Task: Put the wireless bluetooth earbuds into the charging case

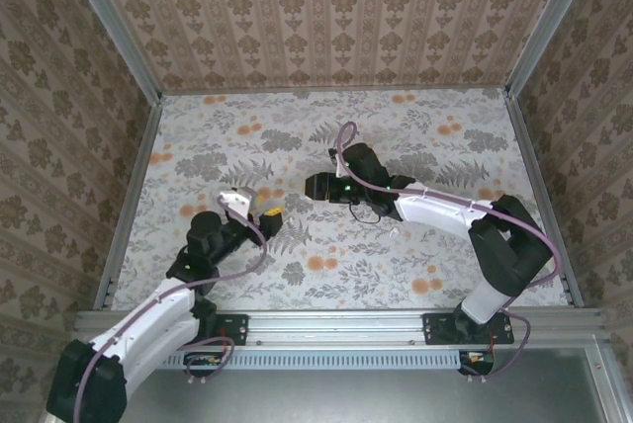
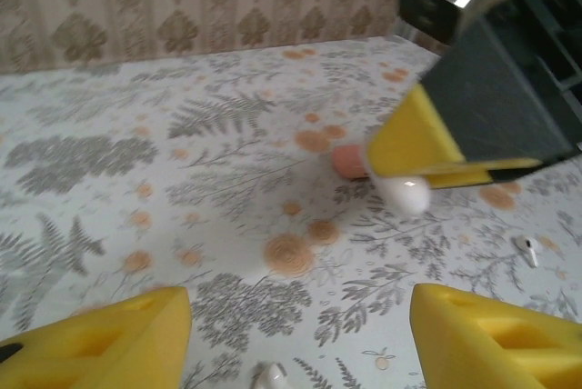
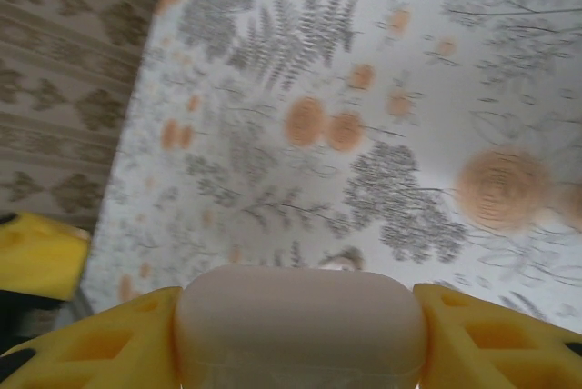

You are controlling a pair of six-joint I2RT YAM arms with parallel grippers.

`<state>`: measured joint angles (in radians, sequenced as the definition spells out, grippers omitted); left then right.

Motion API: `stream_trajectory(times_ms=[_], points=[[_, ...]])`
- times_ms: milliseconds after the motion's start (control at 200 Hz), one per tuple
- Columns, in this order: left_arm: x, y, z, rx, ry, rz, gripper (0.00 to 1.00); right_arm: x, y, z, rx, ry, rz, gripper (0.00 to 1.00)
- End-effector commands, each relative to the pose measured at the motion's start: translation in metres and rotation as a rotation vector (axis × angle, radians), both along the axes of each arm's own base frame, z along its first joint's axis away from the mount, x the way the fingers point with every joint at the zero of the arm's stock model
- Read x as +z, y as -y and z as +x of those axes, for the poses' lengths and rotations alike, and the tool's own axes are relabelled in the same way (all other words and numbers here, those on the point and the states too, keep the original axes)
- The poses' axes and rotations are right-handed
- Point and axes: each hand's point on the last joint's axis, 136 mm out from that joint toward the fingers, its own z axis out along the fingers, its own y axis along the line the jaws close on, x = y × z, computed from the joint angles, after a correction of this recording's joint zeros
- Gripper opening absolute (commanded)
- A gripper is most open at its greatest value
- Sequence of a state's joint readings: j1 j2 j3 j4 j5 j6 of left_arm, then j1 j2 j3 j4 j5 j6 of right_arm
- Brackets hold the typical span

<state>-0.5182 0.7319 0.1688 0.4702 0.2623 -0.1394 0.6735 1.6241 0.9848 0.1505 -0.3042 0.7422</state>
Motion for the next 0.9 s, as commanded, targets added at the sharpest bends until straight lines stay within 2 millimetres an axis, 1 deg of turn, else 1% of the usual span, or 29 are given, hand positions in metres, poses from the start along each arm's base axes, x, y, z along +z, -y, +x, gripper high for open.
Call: stream_trajectory(times_ms=[0, 155, 280, 400, 525, 790, 895], points=[[0.025, 0.016, -0.007, -0.075, 0.200, 0.025, 0.64, 0.057, -0.014, -0.004, 0.019, 0.120, 0.213, 0.53], [0.032, 0.034, -0.015, -0.140, 0.286, 0.040, 0.59, 0.070, -0.015, -0.016, 0.018, 0.192, 0.268, 0.53], [0.036, 0.043, -0.018, -0.165, 0.326, 0.034, 0.56, 0.079, -0.016, -0.025, 0.024, 0.230, 0.308, 0.52], [0.041, 0.045, -0.014, -0.142, 0.347, 0.017, 0.55, 0.084, -0.017, -0.031, 0.022, 0.260, 0.321, 0.52], [0.048, 0.044, -0.010, -0.116, 0.358, -0.008, 0.53, 0.083, -0.020, -0.034, 0.030, 0.258, 0.323, 0.53], [0.061, 0.048, -0.011, -0.120, 0.358, -0.051, 0.50, 0.080, -0.026, -0.042, 0.051, 0.250, 0.333, 0.52], [0.064, 0.048, -0.010, -0.113, 0.346, -0.070, 0.47, 0.080, -0.029, -0.044, 0.061, 0.248, 0.336, 0.52]])
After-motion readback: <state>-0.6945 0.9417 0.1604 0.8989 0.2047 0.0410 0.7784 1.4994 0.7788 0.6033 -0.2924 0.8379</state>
